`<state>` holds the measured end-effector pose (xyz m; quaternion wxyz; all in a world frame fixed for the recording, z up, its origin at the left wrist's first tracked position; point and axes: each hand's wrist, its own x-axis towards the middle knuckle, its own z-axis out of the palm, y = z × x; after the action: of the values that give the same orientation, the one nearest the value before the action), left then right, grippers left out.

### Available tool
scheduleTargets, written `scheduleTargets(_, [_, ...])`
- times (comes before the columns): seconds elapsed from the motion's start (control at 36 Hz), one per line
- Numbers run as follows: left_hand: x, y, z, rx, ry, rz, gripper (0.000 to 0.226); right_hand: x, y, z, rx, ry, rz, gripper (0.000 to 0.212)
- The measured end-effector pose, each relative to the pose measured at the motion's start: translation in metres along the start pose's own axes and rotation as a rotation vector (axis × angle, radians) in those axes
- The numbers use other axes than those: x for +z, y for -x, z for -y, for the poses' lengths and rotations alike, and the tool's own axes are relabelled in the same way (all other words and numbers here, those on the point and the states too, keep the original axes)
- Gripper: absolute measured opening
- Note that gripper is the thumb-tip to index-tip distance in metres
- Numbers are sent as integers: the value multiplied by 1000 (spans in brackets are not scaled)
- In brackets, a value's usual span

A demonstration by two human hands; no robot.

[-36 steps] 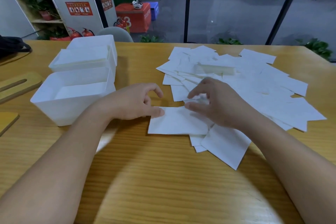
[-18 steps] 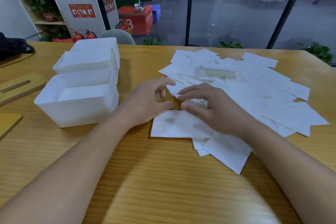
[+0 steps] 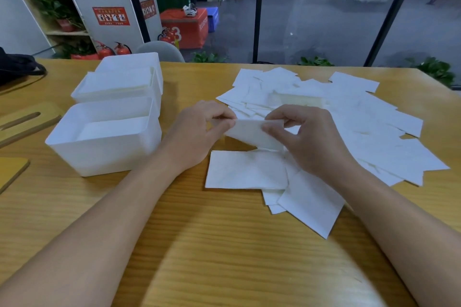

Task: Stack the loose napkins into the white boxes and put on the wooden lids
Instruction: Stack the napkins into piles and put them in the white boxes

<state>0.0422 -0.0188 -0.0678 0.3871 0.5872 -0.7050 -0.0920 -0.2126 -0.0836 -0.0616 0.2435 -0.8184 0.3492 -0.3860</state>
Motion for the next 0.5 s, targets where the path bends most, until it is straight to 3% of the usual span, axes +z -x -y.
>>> scheduleTargets(0.11, [-10,-1,-7,32,95,-105,7,-7,-6,4,64,-196,-63,7])
scheduleTargets(0.19, [-19,-4,-9,-1,189,-122,2,-12,-8,6,191,-308,-2,11])
scheduleTargets(0.33, [-23,-2,-7,-188,85,190,7,-13,-4,-4,344,-102,278,8])
scheduleTargets(0.5, [-13,1,0,-244,2,397,8,-8,-2,-5,260,100,365,12])
